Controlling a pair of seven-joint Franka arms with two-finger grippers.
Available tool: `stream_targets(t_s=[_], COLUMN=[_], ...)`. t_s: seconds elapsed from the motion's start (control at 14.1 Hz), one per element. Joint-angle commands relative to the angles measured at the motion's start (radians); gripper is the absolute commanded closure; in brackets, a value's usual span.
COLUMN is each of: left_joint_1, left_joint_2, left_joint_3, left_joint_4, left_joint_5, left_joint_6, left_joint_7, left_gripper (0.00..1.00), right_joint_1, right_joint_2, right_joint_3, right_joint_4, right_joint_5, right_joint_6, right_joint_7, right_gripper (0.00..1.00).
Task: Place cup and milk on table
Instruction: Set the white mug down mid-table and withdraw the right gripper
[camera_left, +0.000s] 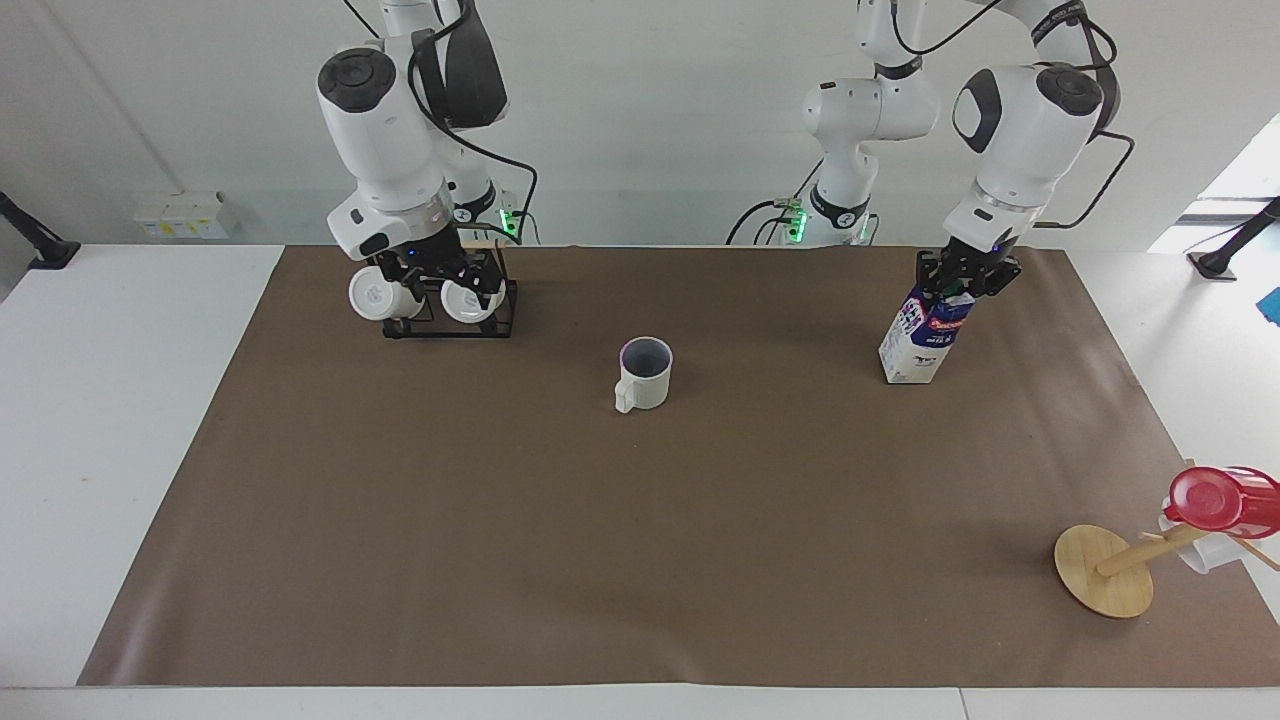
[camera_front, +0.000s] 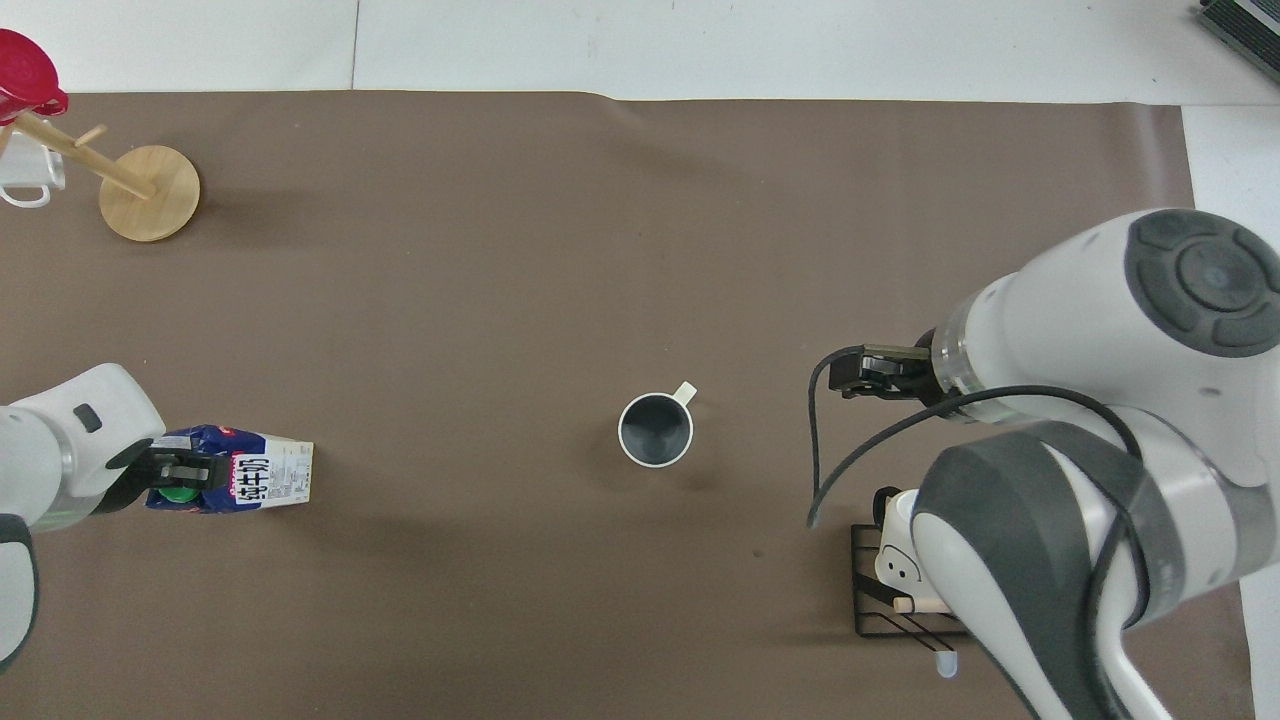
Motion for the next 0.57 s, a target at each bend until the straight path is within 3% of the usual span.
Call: stream_targets(t_s=[0.0, 0.5], left_joint_1=[-0.102, -0.432], left_joint_2=[-0.002, 0.063], left_joint_3=[-0.001, -0.003], left_joint_4=[0.095, 0.227], left_joint_5=[0.007, -0.017], left_joint_6=[-0.098, -0.117], left_joint_7=[-0.126, -0.539], left_gripper=[0.52, 0.53], right_joint_1=[-0.074, -0.272], right_joint_2=[-0.025, -0.024], right_joint_3=[0.011, 0.011], right_joint_4=[-0.028, -0.041], right_joint_5=[0.001, 0.006], right_joint_6=[-0.014, -0.008], right_joint_7=[-0.074, -0.326], right_gripper=[0.00, 0.00])
